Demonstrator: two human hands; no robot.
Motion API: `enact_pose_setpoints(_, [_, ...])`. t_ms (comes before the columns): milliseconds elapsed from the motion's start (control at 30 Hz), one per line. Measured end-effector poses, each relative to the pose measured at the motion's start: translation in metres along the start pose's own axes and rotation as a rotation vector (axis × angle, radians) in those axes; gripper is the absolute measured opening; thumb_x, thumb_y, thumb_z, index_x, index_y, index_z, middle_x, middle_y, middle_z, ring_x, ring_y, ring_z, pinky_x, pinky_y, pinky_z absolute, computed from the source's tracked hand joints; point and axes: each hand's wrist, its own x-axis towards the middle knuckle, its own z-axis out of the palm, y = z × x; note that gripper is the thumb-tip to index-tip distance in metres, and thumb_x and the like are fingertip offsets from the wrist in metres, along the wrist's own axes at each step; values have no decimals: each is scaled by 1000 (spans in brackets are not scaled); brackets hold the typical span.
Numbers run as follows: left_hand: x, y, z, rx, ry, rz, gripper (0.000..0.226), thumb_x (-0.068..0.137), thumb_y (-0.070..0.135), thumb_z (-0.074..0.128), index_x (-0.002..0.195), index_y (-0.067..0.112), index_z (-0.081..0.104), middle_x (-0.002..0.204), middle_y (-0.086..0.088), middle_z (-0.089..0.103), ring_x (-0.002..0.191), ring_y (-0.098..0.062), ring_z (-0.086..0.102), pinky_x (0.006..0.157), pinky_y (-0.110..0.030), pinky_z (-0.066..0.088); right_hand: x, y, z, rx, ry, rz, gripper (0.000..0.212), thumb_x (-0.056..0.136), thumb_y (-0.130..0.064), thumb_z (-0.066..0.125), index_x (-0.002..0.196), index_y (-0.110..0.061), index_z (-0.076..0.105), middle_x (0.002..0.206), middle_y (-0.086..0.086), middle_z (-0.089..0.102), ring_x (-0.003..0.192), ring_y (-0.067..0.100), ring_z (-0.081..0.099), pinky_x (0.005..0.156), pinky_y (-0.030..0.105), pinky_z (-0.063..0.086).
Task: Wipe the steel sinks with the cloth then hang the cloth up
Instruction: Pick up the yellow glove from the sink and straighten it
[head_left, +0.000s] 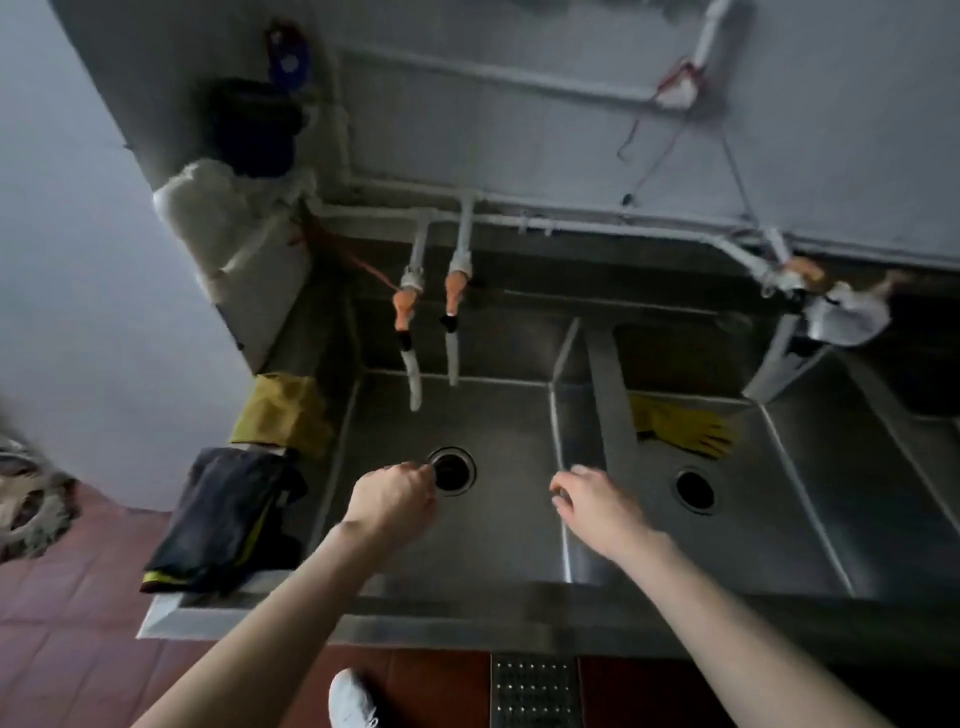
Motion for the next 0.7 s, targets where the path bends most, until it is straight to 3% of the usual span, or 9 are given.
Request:
enact_pose_setpoints(367, [57,234,11,6,-61,265,17,85,32,45,89,23,58,94,-2,67,88,-28,64,72,-31,48,-135,200,-49,26,132,318,16,95,-28,48,99,-23,64,99,-5,60,85,17,58,68,29,47])
enact_pose_setpoints(500, [86,286,29,-18,-95,305,12,85,32,44,83,26,53,91,2,67,83,-26,63,68,-29,47,-142,252,-52,60,148,352,15,95,-25,49,97,-22,64,95,-4,61,82,15,57,70,33,51])
enact_pose_setpoints(700, [150,335,62,-78,-128,273,13,86,33,45,88,26,55,92,0,65,83,-26,63,72,-31,51,-107,322,-55,3,150,333,18,94,-27,47,100,-25,64,99,-7,63,88,17,59,62,28,39])
